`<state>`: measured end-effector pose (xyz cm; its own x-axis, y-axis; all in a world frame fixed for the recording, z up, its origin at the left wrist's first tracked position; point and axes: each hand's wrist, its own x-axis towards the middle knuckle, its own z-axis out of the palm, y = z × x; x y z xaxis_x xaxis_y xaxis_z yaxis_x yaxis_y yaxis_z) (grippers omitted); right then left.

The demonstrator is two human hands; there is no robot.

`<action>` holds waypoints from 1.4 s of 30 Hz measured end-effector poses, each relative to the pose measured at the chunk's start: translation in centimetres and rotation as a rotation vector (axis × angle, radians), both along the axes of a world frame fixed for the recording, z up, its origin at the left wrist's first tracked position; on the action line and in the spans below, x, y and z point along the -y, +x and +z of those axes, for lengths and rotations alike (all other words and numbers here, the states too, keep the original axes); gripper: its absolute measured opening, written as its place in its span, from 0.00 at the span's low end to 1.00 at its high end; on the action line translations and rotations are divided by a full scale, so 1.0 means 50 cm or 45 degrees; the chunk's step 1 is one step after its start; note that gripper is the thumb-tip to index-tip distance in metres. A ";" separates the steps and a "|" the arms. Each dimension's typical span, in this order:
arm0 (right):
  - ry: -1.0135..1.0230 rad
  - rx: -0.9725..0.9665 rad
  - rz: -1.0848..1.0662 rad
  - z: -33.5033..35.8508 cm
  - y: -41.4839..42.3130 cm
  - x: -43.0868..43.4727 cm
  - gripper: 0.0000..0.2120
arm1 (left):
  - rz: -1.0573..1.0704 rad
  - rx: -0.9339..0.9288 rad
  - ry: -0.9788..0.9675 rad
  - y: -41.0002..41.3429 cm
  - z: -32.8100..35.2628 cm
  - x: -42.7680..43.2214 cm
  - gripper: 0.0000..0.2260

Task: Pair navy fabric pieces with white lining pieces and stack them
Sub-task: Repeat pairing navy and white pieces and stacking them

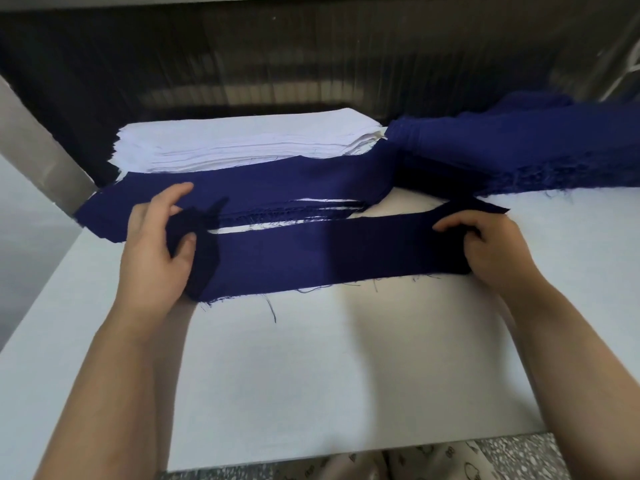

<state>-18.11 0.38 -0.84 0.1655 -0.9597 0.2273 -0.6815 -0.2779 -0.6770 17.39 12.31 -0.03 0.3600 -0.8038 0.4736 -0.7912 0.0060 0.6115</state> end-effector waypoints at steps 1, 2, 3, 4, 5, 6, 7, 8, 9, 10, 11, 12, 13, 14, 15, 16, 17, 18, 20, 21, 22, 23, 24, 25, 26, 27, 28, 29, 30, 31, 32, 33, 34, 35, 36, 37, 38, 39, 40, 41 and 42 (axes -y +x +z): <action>-0.010 0.022 -0.032 0.002 0.003 -0.001 0.25 | 0.001 -0.041 -0.065 0.000 -0.004 0.002 0.29; -0.014 0.052 -0.067 0.003 0.007 -0.002 0.25 | 0.013 -0.102 -0.125 0.002 -0.009 0.005 0.29; -0.013 0.084 -0.094 0.004 0.010 -0.003 0.25 | 0.032 -0.180 -0.179 0.006 -0.012 0.008 0.28; -0.011 0.115 -0.114 0.004 0.013 -0.005 0.25 | 0.057 -0.277 -0.222 0.010 -0.014 0.010 0.27; -0.012 0.147 -0.126 0.003 0.017 -0.008 0.25 | 0.083 -0.382 -0.257 0.014 -0.016 0.011 0.25; -0.021 0.186 -0.129 0.004 0.020 -0.011 0.25 | 0.103 -0.472 -0.298 0.017 -0.014 0.012 0.22; -0.027 0.226 -0.125 0.003 0.024 -0.016 0.25 | 0.116 -0.550 -0.344 0.015 -0.012 0.012 0.19; -0.035 0.265 -0.118 0.006 0.029 -0.020 0.25 | 0.109 -0.644 -0.394 0.013 -0.009 0.015 0.16; -0.046 0.295 -0.106 0.008 0.034 -0.025 0.25 | 0.086 -0.778 -0.437 0.008 -0.008 0.020 0.14; -0.071 0.315 -0.087 0.012 0.040 -0.029 0.24 | 0.060 -0.936 -0.479 0.003 -0.008 0.026 0.12; -0.109 0.325 -0.062 0.018 0.046 -0.031 0.24 | 0.053 -1.081 -0.519 -0.001 -0.007 0.031 0.12; -0.151 0.334 -0.047 0.025 0.051 -0.032 0.24 | 0.065 -1.195 -0.548 -0.006 -0.005 0.037 0.12; -0.192 0.354 -0.043 0.032 0.054 -0.031 0.23 | 0.078 -1.290 -0.572 -0.008 -0.002 0.043 0.12; -0.228 0.384 -0.048 0.041 0.058 -0.026 0.23 | 0.085 -1.383 -0.597 -0.008 0.003 0.049 0.12; -0.249 0.422 -0.065 0.047 0.061 -0.023 0.23 | 0.082 -1.460 -0.615 -0.007 0.006 0.053 0.12; -0.266 0.461 -0.085 0.056 0.065 -0.015 0.23 | 0.076 -1.528 -0.630 -0.004 0.012 0.058 0.13; -0.277 0.496 -0.099 0.063 0.071 -0.010 0.23 | 0.076 -1.583 -0.638 -0.001 0.018 0.062 0.13; -0.288 0.521 -0.104 0.070 0.077 -0.003 0.23 | 0.083 -1.629 -0.646 0.004 0.027 0.067 0.13; -0.294 0.550 -0.105 0.082 0.090 0.006 0.23 | 0.093 -1.682 -0.666 0.012 0.043 0.077 0.12; -0.294 0.562 -0.099 0.088 0.097 0.010 0.23 | 0.087 -1.691 -0.677 0.019 0.052 0.082 0.12; -0.297 0.574 -0.092 0.095 0.103 0.014 0.24 | 0.076 -1.695 -0.690 0.025 0.061 0.087 0.11; -0.300 0.585 -0.084 0.101 0.110 0.018 0.25 | 0.068 -1.709 -0.715 0.033 0.069 0.092 0.11; -0.307 0.594 -0.080 0.106 0.115 0.023 0.25 | 0.061 -1.737 -0.747 0.041 0.077 0.097 0.11; -0.313 0.603 -0.078 0.110 0.121 0.028 0.25 | 0.056 -1.769 -0.776 0.049 0.083 0.102 0.11; -0.313 0.615 -0.080 0.112 0.129 0.036 0.25 | 0.053 -1.805 -0.802 0.058 0.089 0.108 0.11; -0.310 0.633 -0.090 0.112 0.137 0.044 0.24 | 0.049 -1.846 -0.827 0.066 0.094 0.115 0.11; -0.298 0.655 -0.102 0.110 0.147 0.055 0.24 | 0.048 -1.894 -0.854 0.074 0.097 0.123 0.11; -0.276 0.674 -0.117 0.106 0.157 0.066 0.24 | 0.054 -1.944 -0.879 0.082 0.098 0.130 0.11; -0.248 0.678 -0.123 0.102 0.169 0.076 0.23 | 0.071 -1.987 -0.904 0.089 0.098 0.138 0.11; -0.215 0.664 -0.119 0.095 0.181 0.088 0.22 | 0.096 -2.019 -0.923 0.098 0.096 0.146 0.11; -0.182 0.633 -0.102 0.088 0.193 0.098 0.21 | 0.130 -2.037 -0.926 0.105 0.093 0.153 0.11; -0.151 0.591 -0.074 0.082 0.204 0.109 0.20 | 0.169 -2.046 -0.916 0.114 0.089 0.160 0.11; -0.123 0.544 -0.041 0.077 0.215 0.118 0.20 | 0.209 -2.052 -0.901 0.121 0.084 0.164 0.12; -0.098 0.498 -0.007 0.073 0.224 0.124 0.20 | 0.242 -2.063 -0.895 0.129 0.079 0.167 0.12; -0.077 0.452 0.028 0.068 0.231 0.131 0.19 | 0.268 -2.082 -0.900 0.137 0.075 0.168 0.13; -0.058 0.401 0.061 0.063 0.237 0.136 0.19 | 0.290 -2.097 -0.910 0.143 0.070 0.168 0.13; -0.038 0.342 0.090 0.058 0.241 0.141 0.18 | 0.316 -2.103 -0.920 0.148 0.066 0.168 0.14; -0.020 0.274 0.113 0.053 0.242 0.144 0.18 | 0.341 -2.105 -0.936 0.151 0.060 0.167 0.14; -0.011 0.201 0.130 0.048 0.241 0.146 0.17 | 0.356 -2.114 -0.967 0.151 0.053 0.167 0.14; -0.009 0.124 0.144 0.043 0.241 0.147 0.16 | 0.357 -2.130 -1.018 0.150 0.047 0.165 0.14; -0.013 0.041 0.155 0.038 0.238 0.147 0.15 | 0.355 -2.147 -1.066 0.146 0.044 0.164 0.14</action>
<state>-6.19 -6.94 1.09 0.2729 -0.9306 0.2438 -0.6206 -0.3639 -0.6945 24.69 4.10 2.16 0.8580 -0.4325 -0.2771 0.5109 0.6632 0.5469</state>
